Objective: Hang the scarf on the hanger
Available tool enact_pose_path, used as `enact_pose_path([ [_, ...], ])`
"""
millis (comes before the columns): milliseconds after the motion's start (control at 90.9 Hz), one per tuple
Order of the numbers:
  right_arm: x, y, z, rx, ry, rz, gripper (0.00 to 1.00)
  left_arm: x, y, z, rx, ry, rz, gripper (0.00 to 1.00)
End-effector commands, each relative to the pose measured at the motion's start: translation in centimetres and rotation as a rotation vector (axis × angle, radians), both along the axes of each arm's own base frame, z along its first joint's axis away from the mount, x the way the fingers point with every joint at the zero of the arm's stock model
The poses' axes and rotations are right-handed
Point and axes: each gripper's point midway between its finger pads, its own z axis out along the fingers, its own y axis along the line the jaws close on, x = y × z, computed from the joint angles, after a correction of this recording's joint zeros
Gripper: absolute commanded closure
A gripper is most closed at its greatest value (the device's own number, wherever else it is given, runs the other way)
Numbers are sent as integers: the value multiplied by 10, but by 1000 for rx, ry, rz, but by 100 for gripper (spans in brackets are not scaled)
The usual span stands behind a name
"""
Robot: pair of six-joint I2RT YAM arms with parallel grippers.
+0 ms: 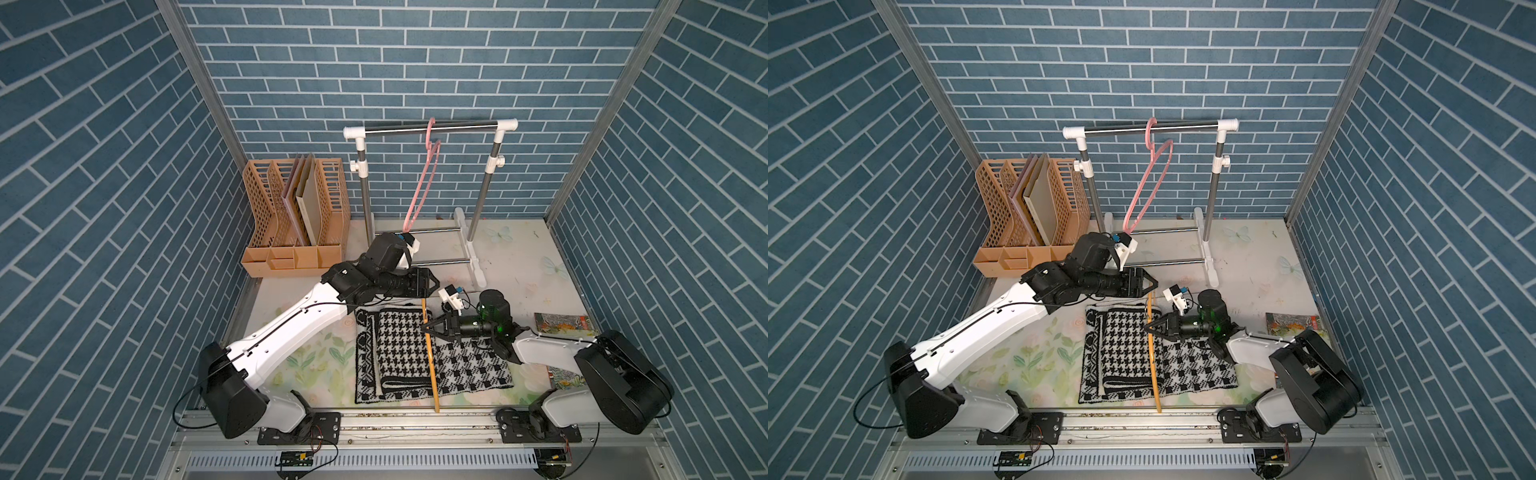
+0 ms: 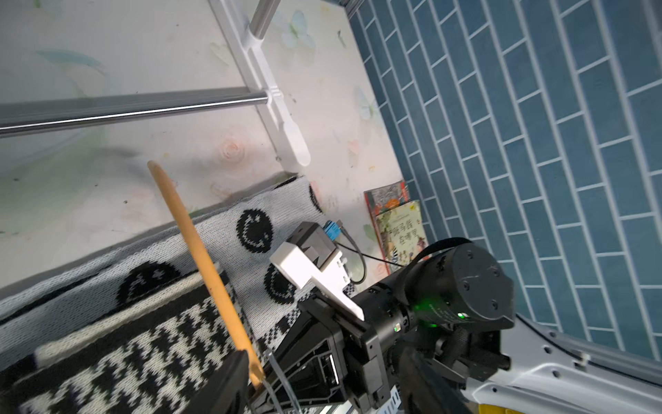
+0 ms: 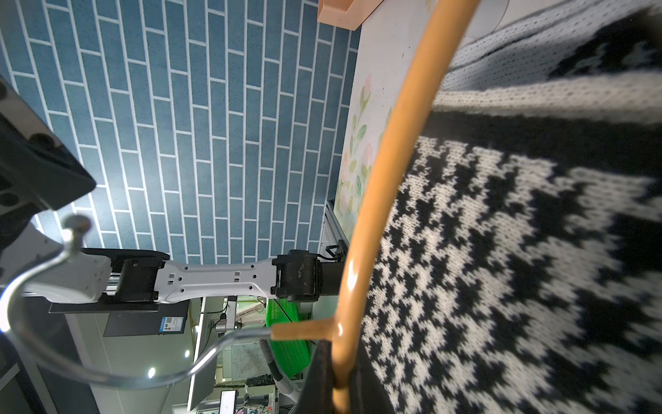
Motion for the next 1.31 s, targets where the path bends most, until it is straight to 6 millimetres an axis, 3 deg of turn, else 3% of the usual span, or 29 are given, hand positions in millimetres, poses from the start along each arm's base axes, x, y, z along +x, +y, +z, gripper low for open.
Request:
enact_pose_path([
  [0, -2, -10, -25, -77, 16, -33, 100, -28, 19, -37, 234, 97, 2, 32],
  [77, -2, -10, -25, -80, 13, -35, 100, -38, 18, -48, 290, 119, -5, 35],
  [220, -2, -11, -27, -89, 16, -40, 100, -39, 28, -64, 364, 135, 42, 44],
  [297, -2, -11, -27, -90, 15, -43, 100, -39, 22, -60, 338, 133, 43, 53],
  [539, -2, -12, -30, -105, 18, -45, 100, -27, 4, -46, 294, 104, 59, 57],
  [660, -1, -12, -29, -105, 17, -46, 100, -27, -5, -53, 325, 108, 35, 63],
  [781, 0, -11, -28, -102, 14, -44, 100, -28, -7, -64, 349, 126, 27, 79],
  [935, 0, -10, -26, -99, 7, -39, 100, -27, -8, -58, 370, 120, 34, 100],
  [1045, 6, -9, -23, -123, -36, -48, 59, -22, -2, -48, 408, 118, 75, 100],
  [1155, 22, -22, -27, -254, -127, -140, 34, -20, -1, -39, 441, 111, 102, 100],
  [1276, 41, -46, -6, -345, -290, -301, 15, -19, 1, -32, 442, 124, 153, 100],
  [1298, 42, -50, -2, -354, -309, -321, 4, -19, 1, -30, 436, 129, 165, 100],
])
